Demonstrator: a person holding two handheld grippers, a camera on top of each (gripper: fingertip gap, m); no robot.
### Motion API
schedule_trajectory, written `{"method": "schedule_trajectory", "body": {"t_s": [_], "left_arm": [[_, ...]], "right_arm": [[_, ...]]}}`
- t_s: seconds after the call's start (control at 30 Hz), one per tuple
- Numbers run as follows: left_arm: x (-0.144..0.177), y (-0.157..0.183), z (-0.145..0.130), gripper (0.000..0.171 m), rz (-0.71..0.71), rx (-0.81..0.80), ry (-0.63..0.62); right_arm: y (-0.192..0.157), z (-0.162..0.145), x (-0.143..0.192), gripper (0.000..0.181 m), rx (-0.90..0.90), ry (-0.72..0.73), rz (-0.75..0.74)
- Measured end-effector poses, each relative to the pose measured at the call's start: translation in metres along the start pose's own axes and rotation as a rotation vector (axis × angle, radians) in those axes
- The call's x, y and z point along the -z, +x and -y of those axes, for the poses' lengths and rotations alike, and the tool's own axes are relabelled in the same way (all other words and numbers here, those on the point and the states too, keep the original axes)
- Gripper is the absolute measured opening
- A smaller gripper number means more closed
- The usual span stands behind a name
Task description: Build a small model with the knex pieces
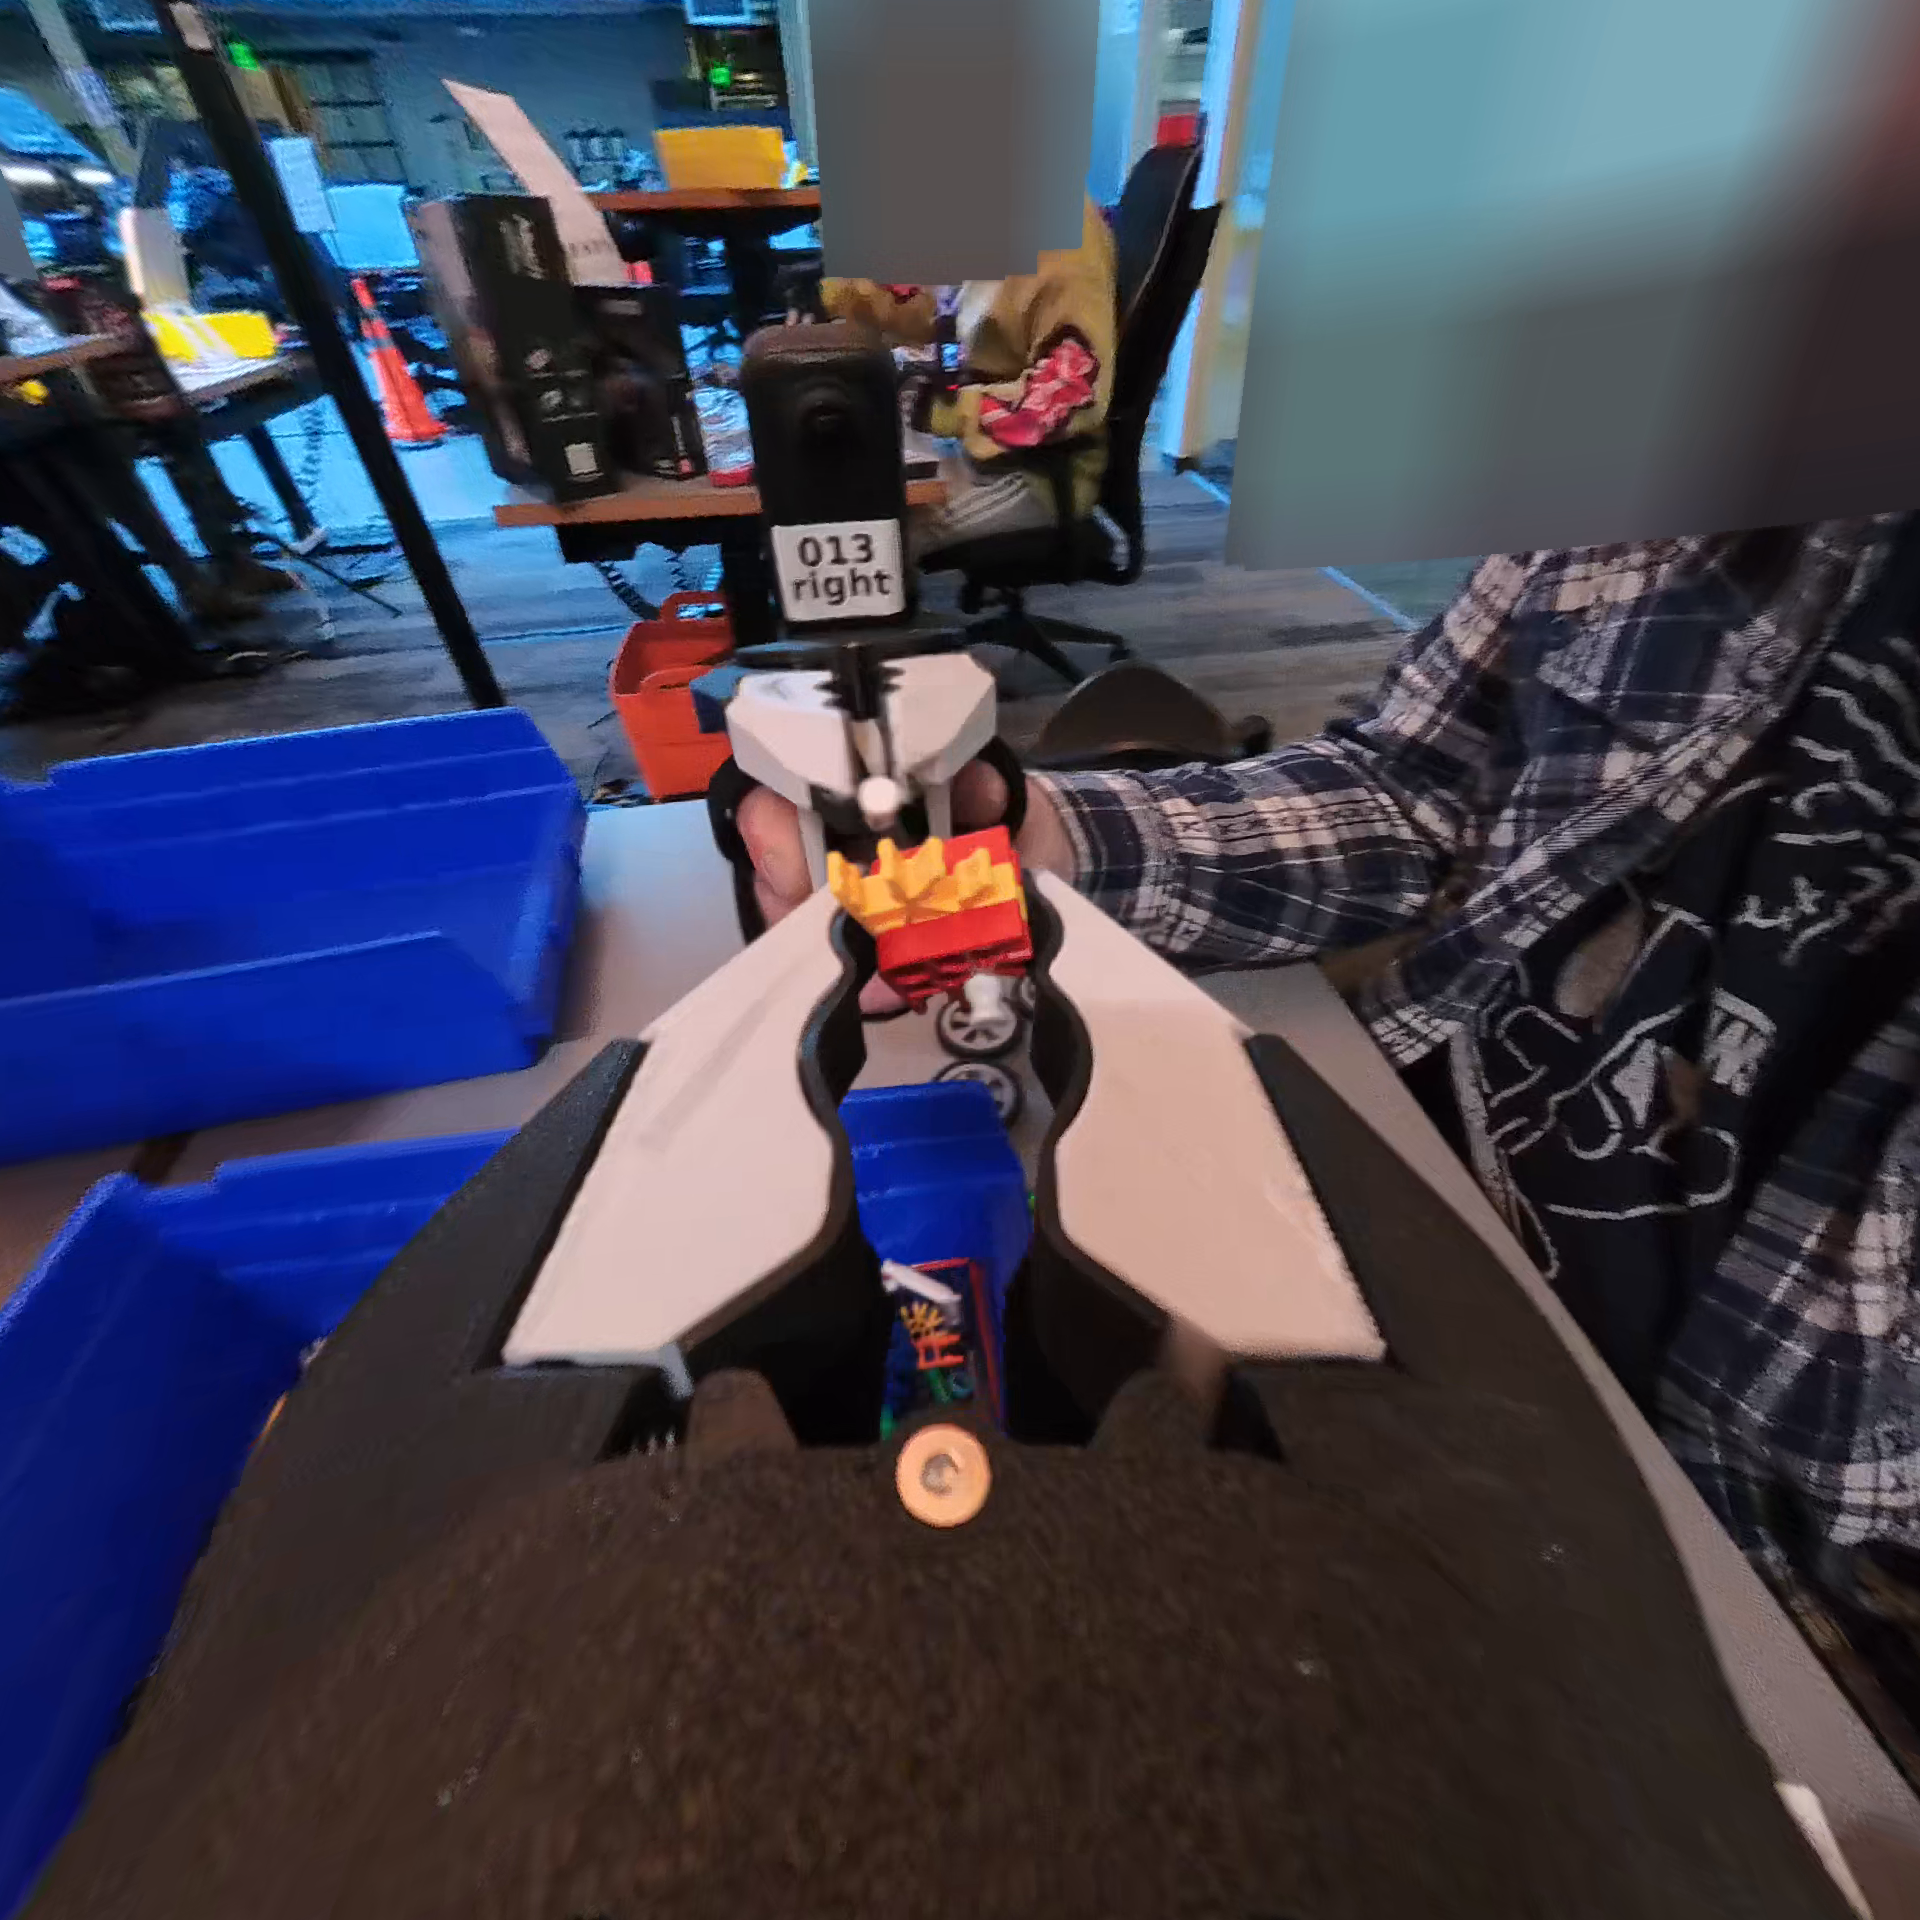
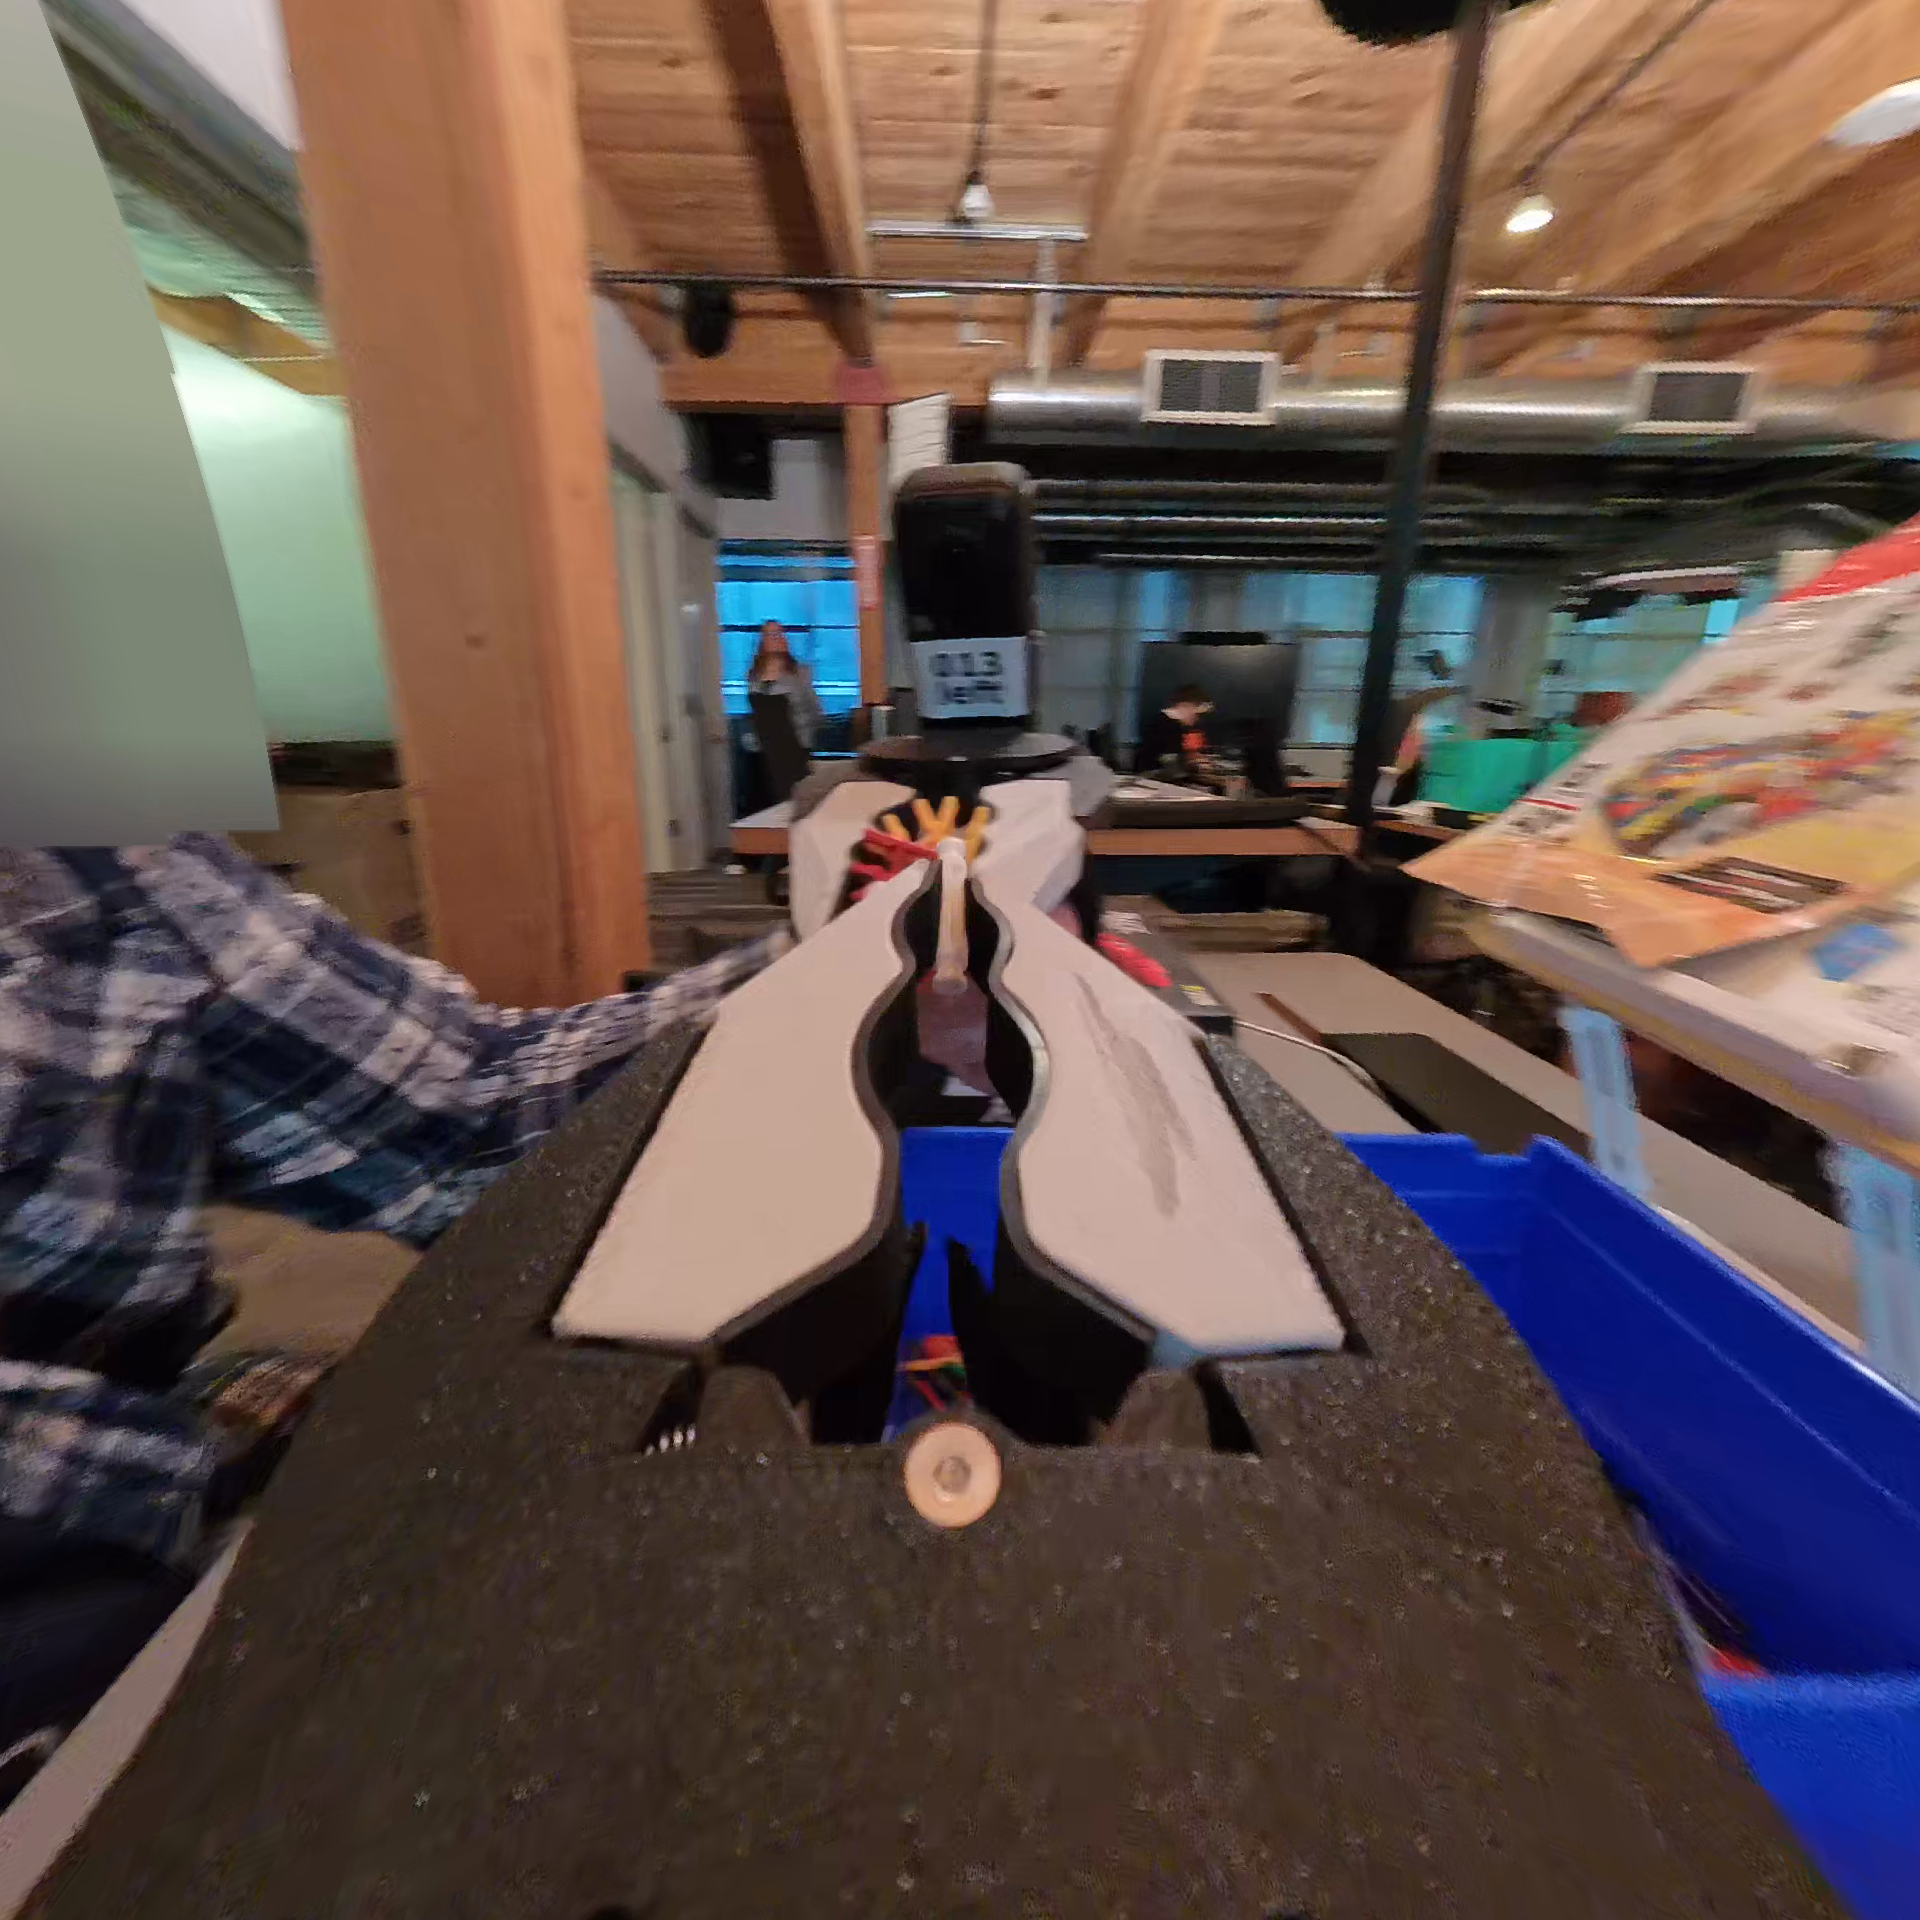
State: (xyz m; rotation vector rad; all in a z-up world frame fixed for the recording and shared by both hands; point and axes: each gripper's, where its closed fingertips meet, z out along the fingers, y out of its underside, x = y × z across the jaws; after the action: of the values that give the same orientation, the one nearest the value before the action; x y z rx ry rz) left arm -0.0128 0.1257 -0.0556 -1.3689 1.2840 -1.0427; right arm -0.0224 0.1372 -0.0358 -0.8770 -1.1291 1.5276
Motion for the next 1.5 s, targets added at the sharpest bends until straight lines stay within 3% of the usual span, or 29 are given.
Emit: {"method": "schedule_trajectory", "body": {"t_s": [0.1, 0.23, 0.33, 0.37, 0.43, 0.5, 0.57, 0.63, 0.77, 1.03, 1.33, 1.5], "left_arm": [[0.006, -0.023, -0.013, 0.024, 0.142, -0.007, -0.095], [0.015, -0.036, -0.02, 0.024, 0.233, -0.022, -0.158], [0.022, -0.043, -0.026, 0.024, 0.279, -0.014, -0.197], [0.025, -0.047, -0.029, 0.024, 0.301, -0.016, -0.215], [0.028, -0.052, -0.032, 0.025, 0.334, -0.029, -0.238], [0.028, -0.053, -0.032, 0.024, 0.34, -0.04, -0.245], [0.028, -0.057, -0.038, 0.025, 0.371, -0.055, -0.29], [0.027, -0.058, -0.045, 0.024, 0.382, -0.07, -0.336], [0.022, -0.061, -0.052, 0.024, 0.392, -0.076, -0.369], [0.013, -0.075, -0.077, 0.024, 0.448, -0.084, -0.472], [0.025, -0.094, -0.074, 0.024, 0.588, -0.097, -0.494], [0.023, -0.1, -0.081, 0.024, 0.693, -0.276, -0.67]], "right_arm": [[0.024, -0.005, 0.005, 0.003, 0.018, -0.035, -0.143], [0.055, -0.048, 0.006, 0.004, 0.042, -0.273, -0.314], [0.068, -0.092, 0.008, 0.029, 0.003, -0.492, -0.383], [0.071, -0.098, 0.008, 0.03, -0.003, -0.514, -0.4], [0.073, -0.098, 0.008, 0.028, -0.007, -0.509, -0.412], [0.073, -0.094, 0.01, 0.004, 0.0, -0.5, -0.412], [0.074, -0.091, 0.013, 0.004, 0.024, -0.499, -0.42], [0.074, -0.091, 0.013, 0.006, 0.01, -0.495, -0.416], [0.07, -0.107, 0.01, 0.046, -0.013, -0.568, -0.389], [0.045, -0.089, -0.006, 0.051, 0.054, -0.474, -0.259], [0.058, -0.063, -0.001, 0.047, 0.084, -0.374, -0.351], [0.064, -0.063, -0.003, 0.04, 0.058, -0.362, -0.405]]}}
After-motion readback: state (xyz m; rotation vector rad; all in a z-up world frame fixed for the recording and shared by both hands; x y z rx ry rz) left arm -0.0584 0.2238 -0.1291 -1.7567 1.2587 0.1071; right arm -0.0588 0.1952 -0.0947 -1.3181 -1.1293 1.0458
